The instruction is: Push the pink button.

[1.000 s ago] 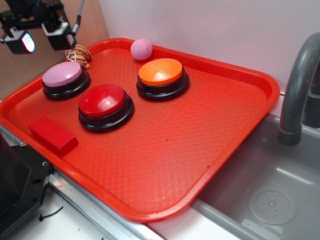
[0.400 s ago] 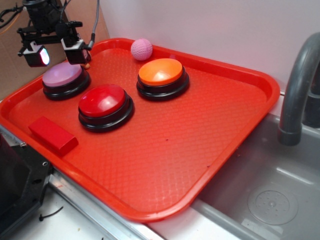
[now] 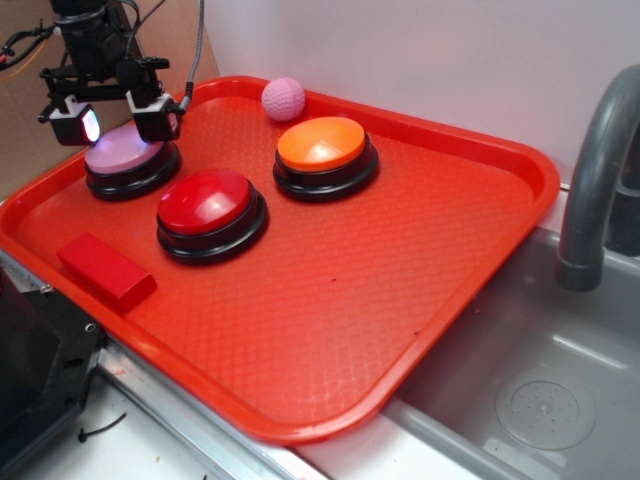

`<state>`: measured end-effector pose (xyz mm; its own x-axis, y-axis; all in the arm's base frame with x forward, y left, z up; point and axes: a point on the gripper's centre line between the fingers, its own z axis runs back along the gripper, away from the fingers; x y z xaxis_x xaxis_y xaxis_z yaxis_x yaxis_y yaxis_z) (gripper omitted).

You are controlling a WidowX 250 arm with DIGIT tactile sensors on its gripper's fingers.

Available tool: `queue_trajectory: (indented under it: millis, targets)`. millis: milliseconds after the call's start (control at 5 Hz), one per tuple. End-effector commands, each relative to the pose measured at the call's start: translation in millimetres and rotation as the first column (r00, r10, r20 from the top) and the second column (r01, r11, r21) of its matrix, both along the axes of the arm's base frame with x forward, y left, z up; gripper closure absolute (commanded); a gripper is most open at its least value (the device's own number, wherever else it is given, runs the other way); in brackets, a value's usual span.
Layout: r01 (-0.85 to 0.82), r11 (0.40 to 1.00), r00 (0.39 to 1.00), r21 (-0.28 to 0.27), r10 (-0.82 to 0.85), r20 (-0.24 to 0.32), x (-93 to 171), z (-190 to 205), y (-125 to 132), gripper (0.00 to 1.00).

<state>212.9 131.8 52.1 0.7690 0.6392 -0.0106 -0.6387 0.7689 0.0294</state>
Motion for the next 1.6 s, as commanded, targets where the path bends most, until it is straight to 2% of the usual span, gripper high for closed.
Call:
queue_trajectory:
  millis: [0, 200, 400, 800, 1000, 1400]
  targets:
    - [-0.001, 0.999, 0.999, 0.038, 0.0, 0.034, -2.3, 16.5, 4.4, 0.0]
    - [0.008, 0.998, 0.996, 0.061, -0.013, 0.091, -2.7, 39.2, 5.2, 0.0]
    - [0.007, 0.998, 0.994, 0.062, -0.014, 0.113, -4.2, 49.6, 5.6, 0.0]
    - [-0.004, 0.995, 0.991, 0.103, -0.011, 0.136, -6.6, 68.3, 4.6, 0.0]
    - [0.021, 0.997, 0.99, 0.073, -0.031, 0.136, -6.6, 72.5, 4.8, 0.0]
    - [0.024, 0.996, 0.989, 0.087, -0.037, 0.146, -6.4, 82.4, 3.4, 0.0]
